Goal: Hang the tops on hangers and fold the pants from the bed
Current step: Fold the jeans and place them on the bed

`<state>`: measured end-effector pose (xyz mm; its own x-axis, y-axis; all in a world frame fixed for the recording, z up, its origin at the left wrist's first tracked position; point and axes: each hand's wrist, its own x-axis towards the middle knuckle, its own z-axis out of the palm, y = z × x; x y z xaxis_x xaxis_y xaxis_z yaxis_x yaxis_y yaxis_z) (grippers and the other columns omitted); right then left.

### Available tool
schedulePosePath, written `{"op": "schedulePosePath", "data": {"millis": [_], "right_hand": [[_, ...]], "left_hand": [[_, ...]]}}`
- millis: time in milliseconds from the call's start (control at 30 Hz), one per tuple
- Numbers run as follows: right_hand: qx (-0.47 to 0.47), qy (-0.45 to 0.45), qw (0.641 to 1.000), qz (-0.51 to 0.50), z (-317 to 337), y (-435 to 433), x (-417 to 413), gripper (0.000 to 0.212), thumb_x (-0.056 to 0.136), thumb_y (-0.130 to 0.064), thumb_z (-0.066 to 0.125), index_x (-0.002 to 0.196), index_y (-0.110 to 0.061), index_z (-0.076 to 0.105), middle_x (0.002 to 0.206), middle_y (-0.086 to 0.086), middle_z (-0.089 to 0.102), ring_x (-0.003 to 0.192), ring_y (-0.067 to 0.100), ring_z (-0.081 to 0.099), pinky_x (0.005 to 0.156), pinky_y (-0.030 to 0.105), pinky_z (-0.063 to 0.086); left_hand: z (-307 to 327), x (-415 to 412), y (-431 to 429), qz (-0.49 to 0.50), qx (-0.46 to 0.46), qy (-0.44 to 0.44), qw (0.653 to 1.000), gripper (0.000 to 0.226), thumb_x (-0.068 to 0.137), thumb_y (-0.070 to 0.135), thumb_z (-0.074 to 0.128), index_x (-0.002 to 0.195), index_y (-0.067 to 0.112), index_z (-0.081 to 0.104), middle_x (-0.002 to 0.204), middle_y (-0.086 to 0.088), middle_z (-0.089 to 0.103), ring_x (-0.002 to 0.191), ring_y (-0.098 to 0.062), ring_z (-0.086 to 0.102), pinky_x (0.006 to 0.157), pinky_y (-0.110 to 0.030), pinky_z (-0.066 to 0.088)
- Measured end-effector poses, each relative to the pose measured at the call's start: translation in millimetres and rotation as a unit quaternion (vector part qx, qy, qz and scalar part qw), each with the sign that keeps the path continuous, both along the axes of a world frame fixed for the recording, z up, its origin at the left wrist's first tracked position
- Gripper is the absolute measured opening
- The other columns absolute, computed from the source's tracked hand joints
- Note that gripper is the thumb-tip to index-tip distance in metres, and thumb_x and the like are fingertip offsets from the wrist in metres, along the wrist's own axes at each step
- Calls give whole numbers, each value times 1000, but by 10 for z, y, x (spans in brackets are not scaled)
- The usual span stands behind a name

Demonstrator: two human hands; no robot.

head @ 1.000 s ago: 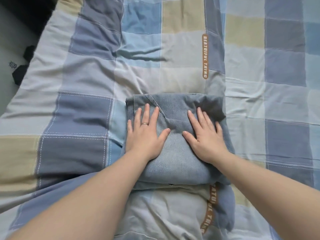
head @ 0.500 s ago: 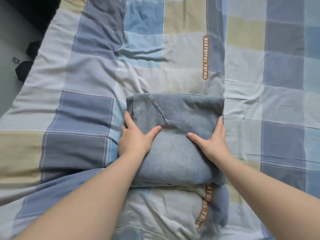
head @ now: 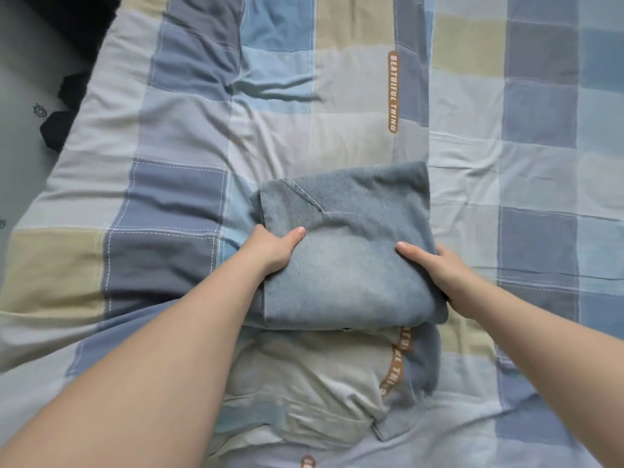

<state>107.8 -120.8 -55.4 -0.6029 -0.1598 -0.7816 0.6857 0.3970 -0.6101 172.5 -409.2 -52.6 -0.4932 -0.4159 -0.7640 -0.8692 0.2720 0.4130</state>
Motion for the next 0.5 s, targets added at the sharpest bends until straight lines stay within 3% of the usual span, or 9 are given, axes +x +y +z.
{"op": "schedulePosePath", "data": {"millis": [100,200,400,500], "right_hand": [[-15,-39,999,-23,215,123,236,67,57,-55,82,114,-22,69,100,-3,78,93,19,74,84,35,56],[-24,-113,992,-42,461,312,596,69,59,-55,81,115,-18,69,101,4,78,90,22,76,76,35,57],[-41,-294,948,-118,1035,703,1594,50,72,-51,77,106,-15,75,107,10,76,89,28,76,63,34,60],[-59,-306,933,-179,1358,807,2048,41,81,-42,73,110,-12,73,104,10,76,89,30,74,73,37,58]], "left_hand": [[194,208,80,-34,53,-37,997,79,89,61,62,147,9,48,146,-7,54,131,-30,53,113,-37,38],[424,527,164,-64,119,-117,984,78,88,66,60,144,13,52,141,-8,58,123,-31,58,110,-43,44],[961,1124,387,-178,161,-199,950,70,90,67,55,141,18,54,133,0,60,109,-23,63,103,-34,44],[1223,1356,525,-198,167,-198,945,72,88,66,59,140,17,56,137,-3,61,116,-26,61,108,-39,44]]}}
